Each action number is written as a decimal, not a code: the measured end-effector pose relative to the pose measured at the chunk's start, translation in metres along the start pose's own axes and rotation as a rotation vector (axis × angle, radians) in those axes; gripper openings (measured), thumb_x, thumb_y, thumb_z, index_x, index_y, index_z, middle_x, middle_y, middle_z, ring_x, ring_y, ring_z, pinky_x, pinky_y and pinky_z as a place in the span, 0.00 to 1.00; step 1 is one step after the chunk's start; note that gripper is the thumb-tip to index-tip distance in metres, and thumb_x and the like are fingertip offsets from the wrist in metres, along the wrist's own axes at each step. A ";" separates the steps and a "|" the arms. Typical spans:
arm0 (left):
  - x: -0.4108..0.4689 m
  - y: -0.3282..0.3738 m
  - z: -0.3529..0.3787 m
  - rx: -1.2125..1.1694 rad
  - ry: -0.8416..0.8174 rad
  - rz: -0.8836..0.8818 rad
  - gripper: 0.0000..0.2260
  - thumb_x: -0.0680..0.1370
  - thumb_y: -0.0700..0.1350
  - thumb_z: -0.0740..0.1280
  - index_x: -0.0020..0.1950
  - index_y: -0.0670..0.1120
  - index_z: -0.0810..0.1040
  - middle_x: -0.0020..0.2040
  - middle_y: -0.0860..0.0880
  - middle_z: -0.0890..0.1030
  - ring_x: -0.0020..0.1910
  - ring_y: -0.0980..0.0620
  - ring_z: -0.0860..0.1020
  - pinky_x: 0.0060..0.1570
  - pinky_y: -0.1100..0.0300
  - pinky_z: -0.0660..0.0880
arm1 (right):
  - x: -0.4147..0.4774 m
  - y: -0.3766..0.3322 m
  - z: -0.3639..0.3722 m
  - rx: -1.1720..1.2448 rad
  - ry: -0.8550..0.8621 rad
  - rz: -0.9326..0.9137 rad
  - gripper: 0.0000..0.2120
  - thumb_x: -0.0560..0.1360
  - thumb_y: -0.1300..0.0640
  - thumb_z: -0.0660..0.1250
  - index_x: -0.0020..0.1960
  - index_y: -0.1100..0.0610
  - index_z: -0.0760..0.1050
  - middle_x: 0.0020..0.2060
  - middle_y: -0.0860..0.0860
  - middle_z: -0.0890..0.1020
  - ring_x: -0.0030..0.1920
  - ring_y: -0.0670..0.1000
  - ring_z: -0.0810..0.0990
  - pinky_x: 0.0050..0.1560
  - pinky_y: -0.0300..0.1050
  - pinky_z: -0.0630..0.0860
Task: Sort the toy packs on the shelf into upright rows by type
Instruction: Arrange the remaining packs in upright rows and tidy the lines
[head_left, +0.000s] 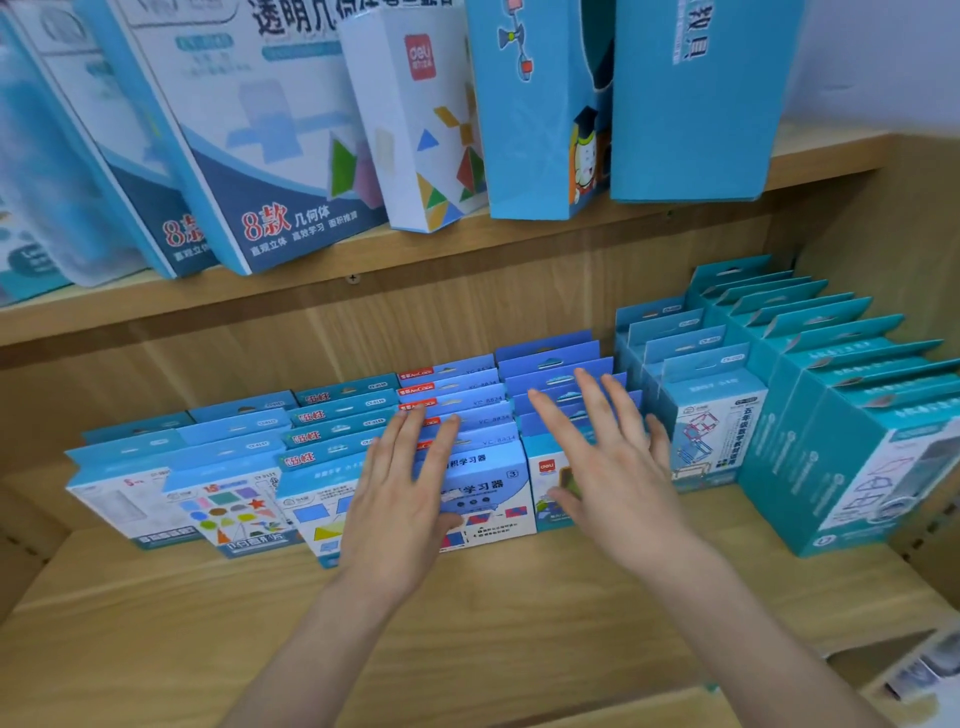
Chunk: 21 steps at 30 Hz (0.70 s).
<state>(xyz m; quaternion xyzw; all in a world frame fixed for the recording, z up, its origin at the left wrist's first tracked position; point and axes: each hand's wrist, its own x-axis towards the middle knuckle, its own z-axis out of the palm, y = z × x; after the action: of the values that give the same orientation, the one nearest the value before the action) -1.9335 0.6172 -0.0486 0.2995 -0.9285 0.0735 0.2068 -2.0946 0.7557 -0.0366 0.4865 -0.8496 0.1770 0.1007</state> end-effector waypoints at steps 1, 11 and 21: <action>0.000 -0.001 0.001 -0.005 0.000 0.004 0.49 0.58 0.51 0.82 0.74 0.50 0.60 0.72 0.41 0.65 0.71 0.44 0.59 0.65 0.46 0.67 | 0.000 0.000 0.002 -0.008 0.015 0.010 0.48 0.64 0.49 0.78 0.74 0.40 0.51 0.76 0.54 0.54 0.74 0.55 0.45 0.66 0.68 0.59; -0.016 -0.008 0.000 -0.021 0.105 -0.008 0.51 0.62 0.54 0.79 0.76 0.55 0.52 0.75 0.43 0.60 0.74 0.44 0.56 0.70 0.44 0.56 | 0.002 0.003 0.010 -0.016 0.127 -0.044 0.42 0.60 0.59 0.79 0.68 0.47 0.64 0.65 0.54 0.72 0.70 0.55 0.60 0.57 0.72 0.66; -0.042 -0.029 0.000 0.001 0.173 -0.132 0.39 0.62 0.50 0.80 0.70 0.50 0.66 0.70 0.41 0.67 0.68 0.41 0.64 0.65 0.36 0.63 | -0.010 -0.013 0.004 0.000 0.215 -0.057 0.40 0.62 0.58 0.77 0.70 0.48 0.65 0.68 0.58 0.68 0.69 0.58 0.61 0.56 0.63 0.71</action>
<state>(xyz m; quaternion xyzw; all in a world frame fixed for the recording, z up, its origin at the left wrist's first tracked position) -1.8859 0.6152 -0.0665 0.3528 -0.8854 0.0857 0.2902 -2.0781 0.7560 -0.0410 0.4888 -0.8197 0.2252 0.1962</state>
